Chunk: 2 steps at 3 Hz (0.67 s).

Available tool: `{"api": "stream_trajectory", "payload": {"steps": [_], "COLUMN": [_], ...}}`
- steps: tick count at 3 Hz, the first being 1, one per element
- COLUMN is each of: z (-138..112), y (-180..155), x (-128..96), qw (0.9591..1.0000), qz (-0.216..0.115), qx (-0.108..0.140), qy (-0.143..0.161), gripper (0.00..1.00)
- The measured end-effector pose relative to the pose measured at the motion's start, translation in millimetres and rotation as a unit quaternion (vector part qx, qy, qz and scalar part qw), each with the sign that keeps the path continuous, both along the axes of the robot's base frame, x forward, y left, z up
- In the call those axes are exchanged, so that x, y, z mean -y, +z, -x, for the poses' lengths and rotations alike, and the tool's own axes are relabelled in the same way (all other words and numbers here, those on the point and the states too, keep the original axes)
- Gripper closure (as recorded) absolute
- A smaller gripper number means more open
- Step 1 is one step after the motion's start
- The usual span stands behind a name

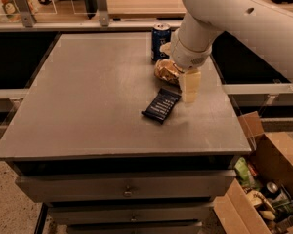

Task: Move orange can near rxbar blueberry

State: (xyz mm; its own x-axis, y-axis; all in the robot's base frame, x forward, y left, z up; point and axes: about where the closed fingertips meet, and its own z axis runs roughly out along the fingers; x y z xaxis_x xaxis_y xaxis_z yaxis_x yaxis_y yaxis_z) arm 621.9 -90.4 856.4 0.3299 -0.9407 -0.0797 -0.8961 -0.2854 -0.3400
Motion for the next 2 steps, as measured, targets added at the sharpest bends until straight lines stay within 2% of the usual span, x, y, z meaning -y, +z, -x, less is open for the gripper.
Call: {"api": "stream_trajectory", "payload": {"steps": [1,2], "z": [3.4,5.8], "y": [-3.1,-3.5], "x": [-2.2,1.4], "qw": [0.9999,0.9997], "qz": [0.012,0.007], "qx": [-0.003,-0.012], "qy": [0.011,0.018], "gripper": [0.0,0.0]}}
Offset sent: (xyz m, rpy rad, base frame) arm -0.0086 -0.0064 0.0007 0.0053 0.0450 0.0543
